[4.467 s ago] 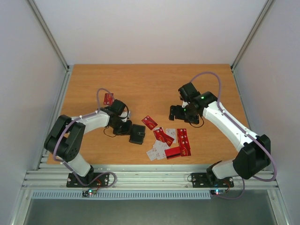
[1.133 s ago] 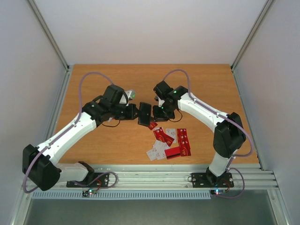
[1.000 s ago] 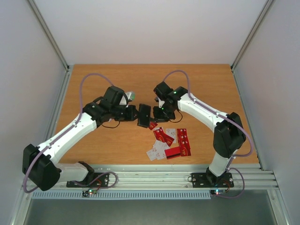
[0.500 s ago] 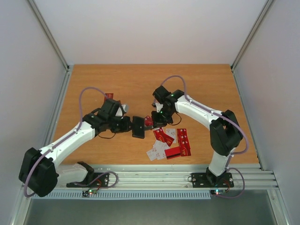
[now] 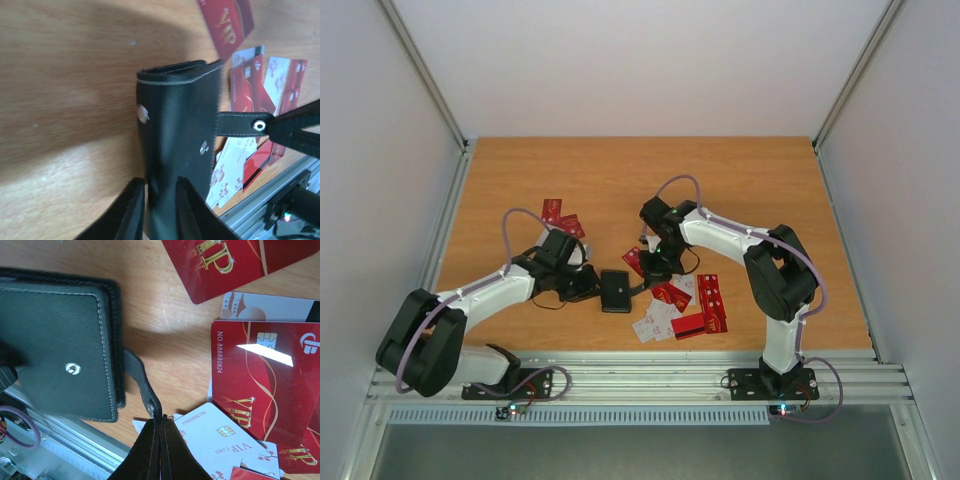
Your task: Put the credit cards into the card holder
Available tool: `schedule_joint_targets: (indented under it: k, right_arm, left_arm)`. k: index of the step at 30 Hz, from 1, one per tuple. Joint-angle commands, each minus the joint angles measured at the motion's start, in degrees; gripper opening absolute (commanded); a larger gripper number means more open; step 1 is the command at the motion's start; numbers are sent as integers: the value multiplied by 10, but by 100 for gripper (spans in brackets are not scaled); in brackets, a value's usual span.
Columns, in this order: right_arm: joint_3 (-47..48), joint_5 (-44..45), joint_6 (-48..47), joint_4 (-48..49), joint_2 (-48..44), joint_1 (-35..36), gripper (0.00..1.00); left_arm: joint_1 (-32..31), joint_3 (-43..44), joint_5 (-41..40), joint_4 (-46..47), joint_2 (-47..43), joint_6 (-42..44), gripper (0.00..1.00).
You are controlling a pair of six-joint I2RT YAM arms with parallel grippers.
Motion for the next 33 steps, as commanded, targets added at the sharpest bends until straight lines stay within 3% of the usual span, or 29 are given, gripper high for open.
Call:
schedule_joint_targets:
  k: [1, 3, 5, 15, 21, 28, 33]
  right_arm:
    - [-12, -3, -4, 9, 0, 4, 1]
    - [-15, -4, -2, 11, 0, 4, 1]
    - [-17, -6, 0, 15, 0, 4, 1]
    - [-19, 3, 3, 14, 11, 4, 1]
    - [-42, 2, 6, 32, 17, 3, 1]
    - [-82, -12, 10, 57, 20, -5, 1]
    - [-97, -20, 19, 68, 14, -8, 1]
  left_arm:
    - [3, 10, -30, -24, 8, 24, 32]
    - [3, 25, -55, -61, 0, 38, 46]
    - [2, 45, -79, -99, -8, 54, 54]
    - [-102, 181, -224, -248, 18, 127, 67]
    - [-170, 200, -276, -239, 63, 126, 68]
    - [-232, 150, -269, -136, 60, 132, 70]
    - [-270, 146, -330, -126, 59, 162, 74]
